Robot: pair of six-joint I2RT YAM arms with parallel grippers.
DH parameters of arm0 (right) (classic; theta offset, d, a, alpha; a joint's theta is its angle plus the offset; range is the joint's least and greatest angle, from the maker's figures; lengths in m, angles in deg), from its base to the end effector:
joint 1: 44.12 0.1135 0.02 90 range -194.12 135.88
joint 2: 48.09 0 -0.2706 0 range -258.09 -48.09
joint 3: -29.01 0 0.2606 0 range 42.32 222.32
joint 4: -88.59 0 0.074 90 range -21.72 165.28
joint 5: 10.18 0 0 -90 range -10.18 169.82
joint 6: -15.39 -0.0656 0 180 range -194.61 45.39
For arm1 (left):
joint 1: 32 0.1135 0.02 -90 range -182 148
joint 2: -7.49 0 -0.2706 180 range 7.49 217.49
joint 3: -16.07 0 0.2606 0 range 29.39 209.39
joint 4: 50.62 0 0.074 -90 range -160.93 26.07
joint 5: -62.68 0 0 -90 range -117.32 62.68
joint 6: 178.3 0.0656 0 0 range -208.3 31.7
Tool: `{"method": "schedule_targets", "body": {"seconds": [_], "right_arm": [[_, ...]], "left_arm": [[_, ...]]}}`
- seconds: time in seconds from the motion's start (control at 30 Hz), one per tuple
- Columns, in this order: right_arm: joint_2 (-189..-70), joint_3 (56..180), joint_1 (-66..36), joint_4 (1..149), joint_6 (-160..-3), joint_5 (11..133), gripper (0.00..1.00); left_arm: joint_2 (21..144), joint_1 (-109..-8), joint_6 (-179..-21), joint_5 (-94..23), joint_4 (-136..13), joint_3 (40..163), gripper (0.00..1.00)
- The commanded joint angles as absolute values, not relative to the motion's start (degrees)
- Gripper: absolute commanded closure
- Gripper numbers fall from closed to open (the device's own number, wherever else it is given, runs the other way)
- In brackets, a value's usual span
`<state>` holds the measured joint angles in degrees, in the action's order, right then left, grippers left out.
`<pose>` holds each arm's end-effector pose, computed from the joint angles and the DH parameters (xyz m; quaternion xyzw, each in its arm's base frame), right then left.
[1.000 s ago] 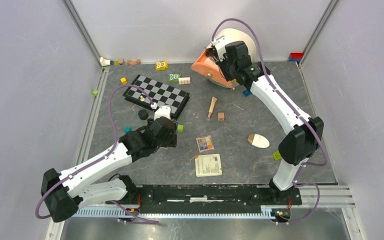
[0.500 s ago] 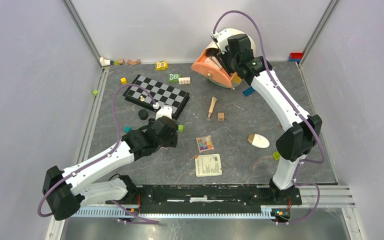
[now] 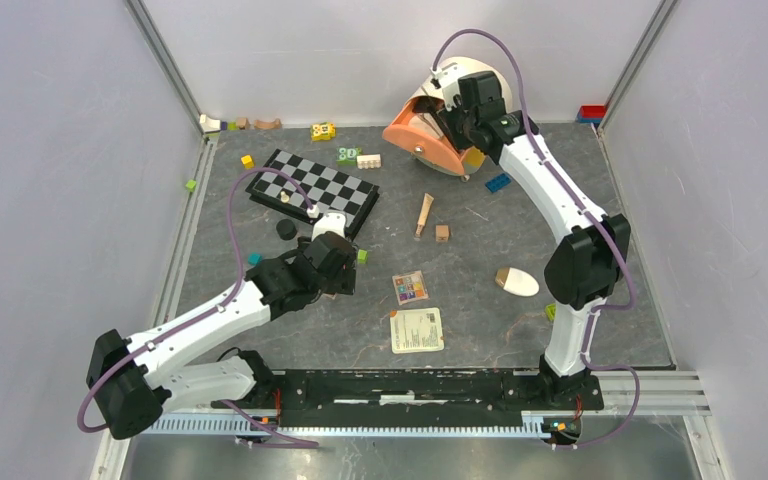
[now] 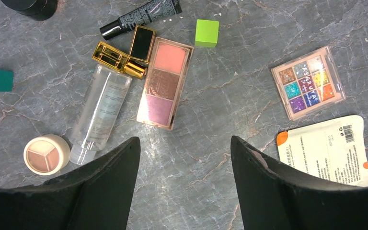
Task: Organize the makeup
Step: Place the makeup tool in the drawer.
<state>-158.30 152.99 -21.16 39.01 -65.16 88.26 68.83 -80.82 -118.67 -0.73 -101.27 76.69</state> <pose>0.4450 0.1781 0.3482 -0.2156 0.8619 -0.0116 0.4588 0.1759 -0.1565 0.2440 0.0722 0.9187 -0.0379 0.3864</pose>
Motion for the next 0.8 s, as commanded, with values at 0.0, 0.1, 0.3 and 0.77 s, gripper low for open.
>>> {"method": "schedule_targets", "body": {"seconds": [0.0,0.1,0.3,0.77], "right_arm": [[-157.6,155.0,-21.5,42.1,-67.0,84.9,0.81],[-157.1,154.7,-21.6,42.6,-67.3,84.5,0.73],[-155.4,154.0,-21.6,43.5,-67.8,83.9,0.66],[-140.0,137.3,-21.7,50.7,-72.4,88.6,0.63]], "left_arm": [[69.2,-80.5,-116.9,-0.9,-99.5,78.9,0.24],[69.2,-80.4,-117.1,-1.0,-99.4,78.8,0.24],[69.5,-80.4,-117.1,-1.2,-99.4,79.0,0.23],[71.4,-80.2,-117.3,-2.4,-99.0,81.4,0.22]]}}
